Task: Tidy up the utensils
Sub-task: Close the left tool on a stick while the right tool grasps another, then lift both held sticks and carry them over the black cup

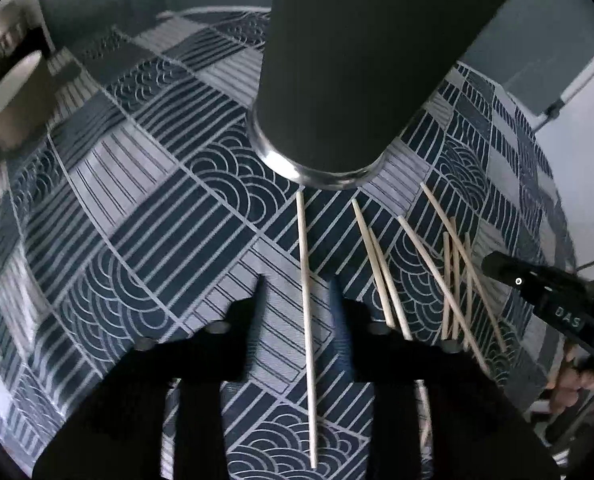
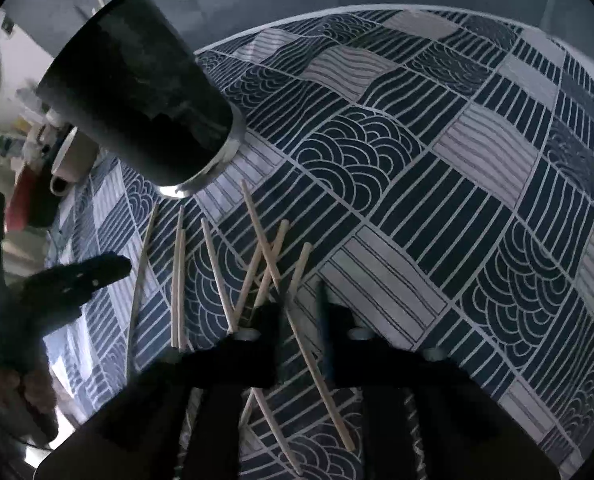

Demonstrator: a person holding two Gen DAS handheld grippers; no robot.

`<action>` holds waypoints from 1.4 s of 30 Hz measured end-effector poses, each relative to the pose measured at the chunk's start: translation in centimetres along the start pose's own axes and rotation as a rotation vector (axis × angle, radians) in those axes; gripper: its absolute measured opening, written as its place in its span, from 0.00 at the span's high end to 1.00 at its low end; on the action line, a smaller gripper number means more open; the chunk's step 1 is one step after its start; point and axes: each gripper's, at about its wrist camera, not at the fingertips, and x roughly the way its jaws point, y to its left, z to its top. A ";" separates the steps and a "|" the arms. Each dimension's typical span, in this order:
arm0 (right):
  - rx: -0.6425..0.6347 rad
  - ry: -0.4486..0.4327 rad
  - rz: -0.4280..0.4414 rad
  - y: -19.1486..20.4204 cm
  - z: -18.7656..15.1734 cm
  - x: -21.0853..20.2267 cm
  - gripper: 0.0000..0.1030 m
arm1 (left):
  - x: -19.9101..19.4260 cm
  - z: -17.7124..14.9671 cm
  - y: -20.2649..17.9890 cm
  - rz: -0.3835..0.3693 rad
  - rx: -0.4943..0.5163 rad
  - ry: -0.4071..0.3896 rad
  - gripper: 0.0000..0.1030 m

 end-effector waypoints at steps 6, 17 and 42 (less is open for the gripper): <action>-0.112 0.029 -0.060 1.7 -0.4 0.7 0.70 | 0.6 -1.0 -0.5 0.056 0.051 0.044 0.49; -0.154 0.061 -0.084 2.1 -1.1 1.3 0.90 | 1.5 -1.9 -1.3 0.152 0.103 0.065 0.42; -0.147 -0.006 -0.049 0.5 0.1 -2.4 0.96 | -2.0 -0.1 3.7 0.057 -0.071 0.036 0.95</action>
